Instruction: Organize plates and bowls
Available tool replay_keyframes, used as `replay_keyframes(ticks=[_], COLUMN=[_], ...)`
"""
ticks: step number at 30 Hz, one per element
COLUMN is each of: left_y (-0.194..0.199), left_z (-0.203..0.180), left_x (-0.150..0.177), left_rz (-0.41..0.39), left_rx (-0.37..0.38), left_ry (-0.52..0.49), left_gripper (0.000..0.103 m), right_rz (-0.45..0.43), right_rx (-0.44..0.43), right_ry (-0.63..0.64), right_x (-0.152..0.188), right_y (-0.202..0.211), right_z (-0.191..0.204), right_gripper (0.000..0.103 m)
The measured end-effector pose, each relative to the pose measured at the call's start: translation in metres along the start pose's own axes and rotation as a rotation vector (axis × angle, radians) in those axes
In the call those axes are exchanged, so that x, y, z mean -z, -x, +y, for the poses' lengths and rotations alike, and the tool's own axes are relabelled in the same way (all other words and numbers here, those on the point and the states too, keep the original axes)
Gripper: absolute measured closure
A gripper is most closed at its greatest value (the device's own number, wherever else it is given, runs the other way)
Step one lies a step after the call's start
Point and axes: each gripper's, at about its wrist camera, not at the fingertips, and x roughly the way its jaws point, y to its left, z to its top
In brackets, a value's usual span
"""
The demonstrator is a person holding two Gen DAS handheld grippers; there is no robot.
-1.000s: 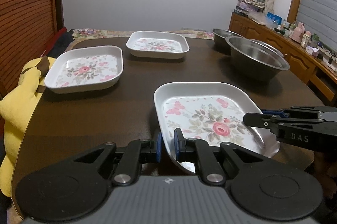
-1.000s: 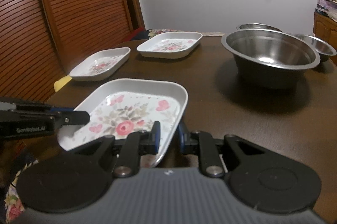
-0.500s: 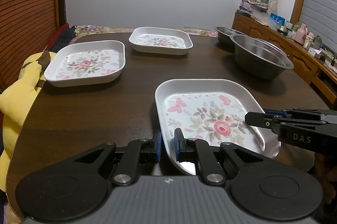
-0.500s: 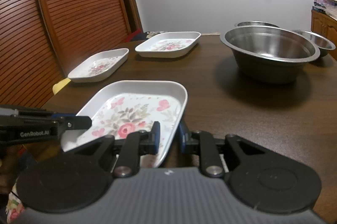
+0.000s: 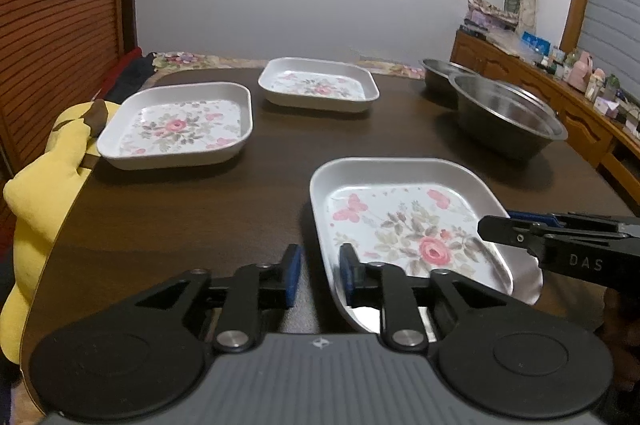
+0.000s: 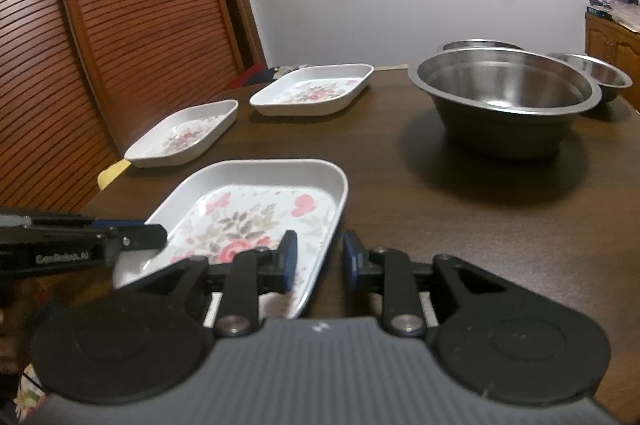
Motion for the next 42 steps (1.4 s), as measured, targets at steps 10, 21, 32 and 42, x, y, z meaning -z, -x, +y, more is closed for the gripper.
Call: replay_keyframes(ticks=[10,21,32,42], left_y=[0.019,0.031,0.019,-0.003], left_z=[0.007,0.01,0.048,0.1], left_x=[-0.014,-0.026,-0.057,-0.089], left_rz=[-0.058,-0.088,-0.104,-0.102], left_rx=[-0.006,-0.035,-0.088,-0.141], left_ry=[0.009,-0.037,-0.032,-0.018], left_gripper=[0.061,0.051,0.046,0.045], right_rz=[-0.057,-0.089,-0.077,-0.015], right_rx=[0.007,-0.009,-0.103,-0.186], right_ry=[-0.011,0.044,0.134,0.211], right_x=[-0.012,-0.026,-0.068,-0.098], right_y=[0.016,0.027,0.01,-0.04], right_z=[-0.005,0.006,0.036,0.077], right_gripper=[0.063,0.058,0.054,0.054])
